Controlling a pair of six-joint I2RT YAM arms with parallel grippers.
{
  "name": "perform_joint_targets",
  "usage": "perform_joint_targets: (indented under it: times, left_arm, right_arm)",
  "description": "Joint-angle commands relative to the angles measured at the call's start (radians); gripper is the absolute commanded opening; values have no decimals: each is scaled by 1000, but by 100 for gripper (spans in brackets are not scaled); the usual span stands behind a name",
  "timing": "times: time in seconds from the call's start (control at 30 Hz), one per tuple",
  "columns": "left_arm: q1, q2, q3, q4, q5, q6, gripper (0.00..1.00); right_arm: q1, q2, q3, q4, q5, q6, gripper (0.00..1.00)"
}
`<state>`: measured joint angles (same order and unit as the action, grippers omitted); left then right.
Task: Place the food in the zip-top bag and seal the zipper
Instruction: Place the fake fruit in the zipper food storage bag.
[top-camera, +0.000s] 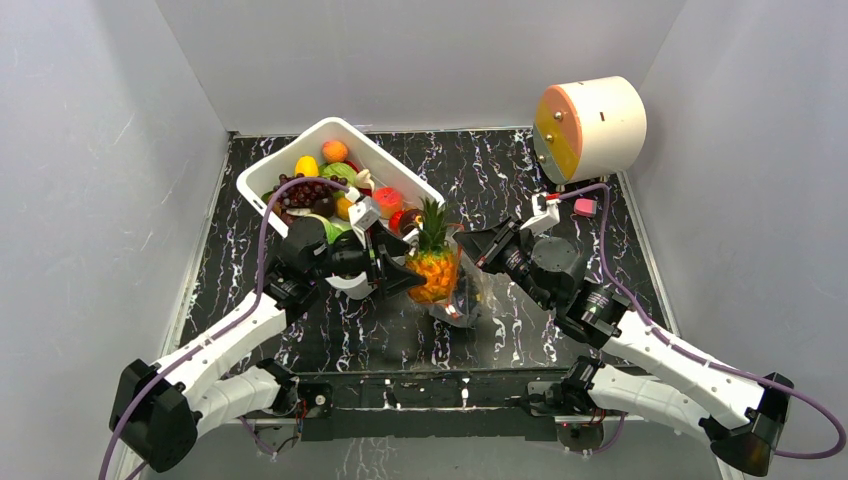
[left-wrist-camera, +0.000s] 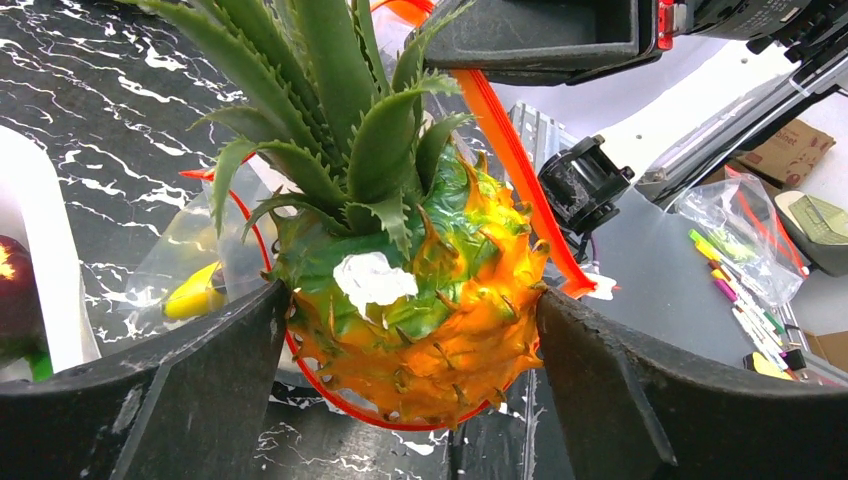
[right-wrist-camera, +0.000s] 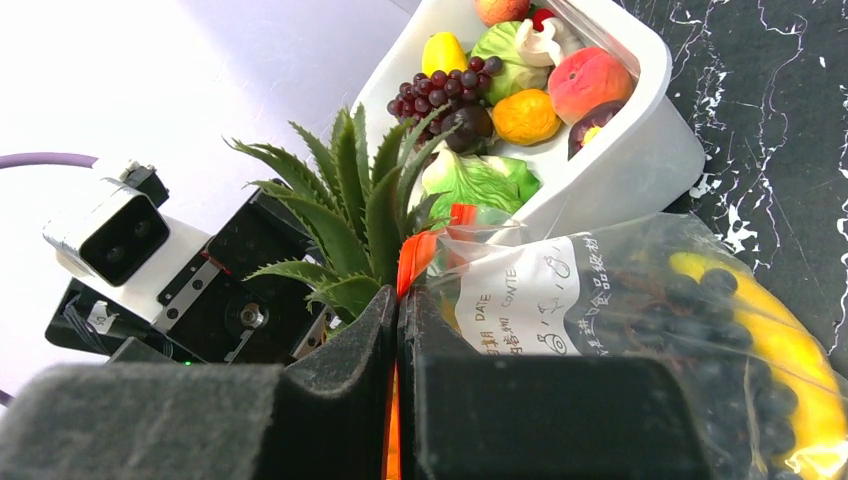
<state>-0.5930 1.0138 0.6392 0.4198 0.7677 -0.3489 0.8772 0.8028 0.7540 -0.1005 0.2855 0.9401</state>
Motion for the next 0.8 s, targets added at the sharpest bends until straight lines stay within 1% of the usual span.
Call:
perform_joint_targets:
  times: [0.0,0.17,0.33,0.47,0.6,0.7,0.77]
  left_arm:
    - [-7,-34,35,-37,9,81,92]
    - [-7,-34,30,-10,2,71,95]
    - [-7,-13,23,70,0,31,94]
    - [-7,15,50,76,0,8,96]
    - [-8,0,98,-20,-32,18,96]
    - [-8,-29,163,-163,-87,18,96]
    - [-8,-53,212,-272,-144,-13,95]
  right_arm:
    - [5,-29,15,113,8,15,0]
    - [5,-30,11,129,2,28,0]
    - [4,-28,8,140,-4,35,0]
    - [5,-26,14,143,3,35,0]
    - [5,-32,22,142,8,35,0]
    - [5,-48,22,135,15,41,0]
    - [5,-63,16,136,23,47,0]
